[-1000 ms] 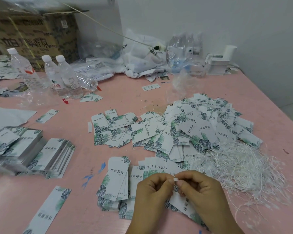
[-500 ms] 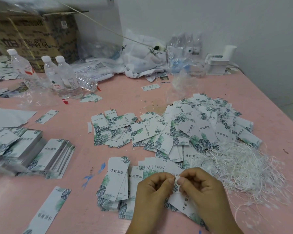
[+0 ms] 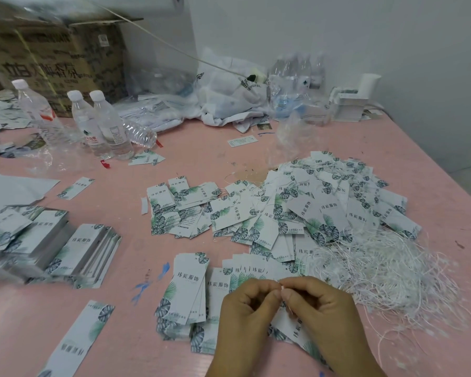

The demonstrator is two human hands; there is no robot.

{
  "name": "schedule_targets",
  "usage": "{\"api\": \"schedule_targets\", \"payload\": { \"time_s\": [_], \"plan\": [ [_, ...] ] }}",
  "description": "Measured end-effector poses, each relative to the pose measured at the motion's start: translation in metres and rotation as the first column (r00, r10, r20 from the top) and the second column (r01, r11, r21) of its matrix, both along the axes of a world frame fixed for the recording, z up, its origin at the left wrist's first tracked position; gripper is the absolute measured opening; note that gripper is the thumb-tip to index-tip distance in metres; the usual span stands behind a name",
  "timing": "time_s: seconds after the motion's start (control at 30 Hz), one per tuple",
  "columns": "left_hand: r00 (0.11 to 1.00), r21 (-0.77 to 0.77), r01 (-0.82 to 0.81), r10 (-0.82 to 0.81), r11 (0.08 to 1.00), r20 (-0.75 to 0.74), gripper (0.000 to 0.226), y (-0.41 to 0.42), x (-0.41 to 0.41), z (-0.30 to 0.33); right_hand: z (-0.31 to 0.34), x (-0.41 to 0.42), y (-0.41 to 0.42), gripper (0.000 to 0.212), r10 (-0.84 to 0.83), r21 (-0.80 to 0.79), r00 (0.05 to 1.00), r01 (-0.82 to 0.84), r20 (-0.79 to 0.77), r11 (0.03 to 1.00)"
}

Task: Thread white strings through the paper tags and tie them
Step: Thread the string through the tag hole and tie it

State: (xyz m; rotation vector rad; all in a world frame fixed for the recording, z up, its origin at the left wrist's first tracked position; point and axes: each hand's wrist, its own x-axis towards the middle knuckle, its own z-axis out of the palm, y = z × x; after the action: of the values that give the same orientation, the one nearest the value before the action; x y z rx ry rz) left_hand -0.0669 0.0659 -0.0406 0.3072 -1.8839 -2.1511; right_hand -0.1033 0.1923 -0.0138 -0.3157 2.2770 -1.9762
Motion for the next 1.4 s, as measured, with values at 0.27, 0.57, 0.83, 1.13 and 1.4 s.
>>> {"api": "schedule_targets", "payload": {
  "time_s": [0.27,0.57,0.83,1.13,1.4],
  "plan": [
    [0.999,-0.002,-0.031,0.031,1.000,0.008,0.009,-0.0004,-0.0009,-0.0010,-0.0047,-0.0088,0.0035,0.032,0.038,-0.164,0.987,-0.012,0.156,0.986],
    [0.999,0.036,-0.030,0.029,0.999,0.019,0.011,-0.0012,-0.0007,0.0010,-0.0044,-0.0082,0.0036,0.023,0.039,-0.180,0.984,-0.008,0.173,0.984],
    [1.000,-0.002,0.019,-0.019,1.000,-0.002,0.014,-0.0016,-0.0001,0.0017,-0.0042,-0.0043,-0.0007,0.024,0.011,-0.177,0.987,0.018,0.158,0.984],
    [1.000,0.025,0.002,-0.002,1.000,-0.026,0.006,0.0002,0.0009,0.0025,-0.0072,-0.0057,0.0005,0.022,0.016,-0.157,0.988,0.008,0.155,0.988],
    [0.999,0.029,0.019,-0.018,0.999,-0.033,0.004,-0.0008,0.0018,0.0010,-0.0069,-0.0078,0.0065,0.019,0.067,-0.095,0.992,-0.056,0.112,0.994]
  ]
}}
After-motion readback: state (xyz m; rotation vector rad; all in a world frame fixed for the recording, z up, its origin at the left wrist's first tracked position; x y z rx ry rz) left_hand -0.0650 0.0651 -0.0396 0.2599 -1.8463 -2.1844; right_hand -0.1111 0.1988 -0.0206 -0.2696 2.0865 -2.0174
